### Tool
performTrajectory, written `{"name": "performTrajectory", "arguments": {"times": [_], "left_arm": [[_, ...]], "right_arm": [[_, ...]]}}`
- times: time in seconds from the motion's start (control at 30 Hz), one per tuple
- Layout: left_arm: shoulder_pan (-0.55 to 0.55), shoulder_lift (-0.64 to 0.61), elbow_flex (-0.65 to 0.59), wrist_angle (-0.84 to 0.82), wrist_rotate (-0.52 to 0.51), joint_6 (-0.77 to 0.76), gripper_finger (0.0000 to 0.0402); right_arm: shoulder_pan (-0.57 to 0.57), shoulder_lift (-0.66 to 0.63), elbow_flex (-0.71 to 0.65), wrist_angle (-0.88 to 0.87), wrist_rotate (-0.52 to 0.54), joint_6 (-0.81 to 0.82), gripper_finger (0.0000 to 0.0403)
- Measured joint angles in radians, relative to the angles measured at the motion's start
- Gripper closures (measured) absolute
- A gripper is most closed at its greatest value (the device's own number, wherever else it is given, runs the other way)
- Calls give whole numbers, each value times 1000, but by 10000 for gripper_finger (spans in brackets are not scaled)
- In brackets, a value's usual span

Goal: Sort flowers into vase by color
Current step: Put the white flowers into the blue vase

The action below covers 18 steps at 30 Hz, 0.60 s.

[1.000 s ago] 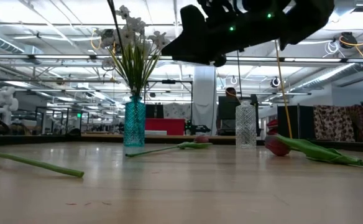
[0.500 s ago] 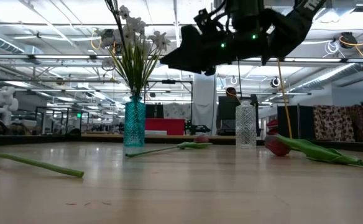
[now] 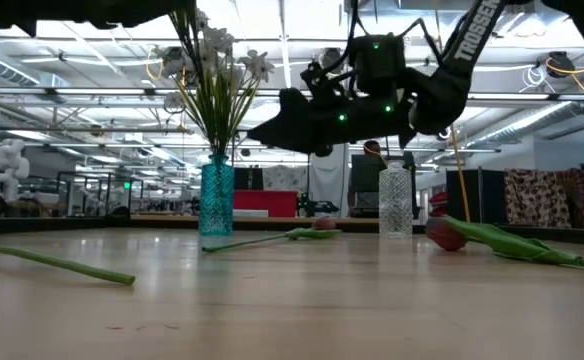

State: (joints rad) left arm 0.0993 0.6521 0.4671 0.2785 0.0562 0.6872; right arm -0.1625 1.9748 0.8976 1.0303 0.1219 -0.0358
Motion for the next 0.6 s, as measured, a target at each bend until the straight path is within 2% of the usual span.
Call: {"name": "performTrajectory", "arguments": {"times": [0.33,0.6], "left_arm": [[138,10,0,9,61,-119,389],[170,15,0,45,113,-219,389]], "right_arm": [[0,78,101,-12,-53,-2,193],[0,88,127,-92,-50,-2,193]]}}
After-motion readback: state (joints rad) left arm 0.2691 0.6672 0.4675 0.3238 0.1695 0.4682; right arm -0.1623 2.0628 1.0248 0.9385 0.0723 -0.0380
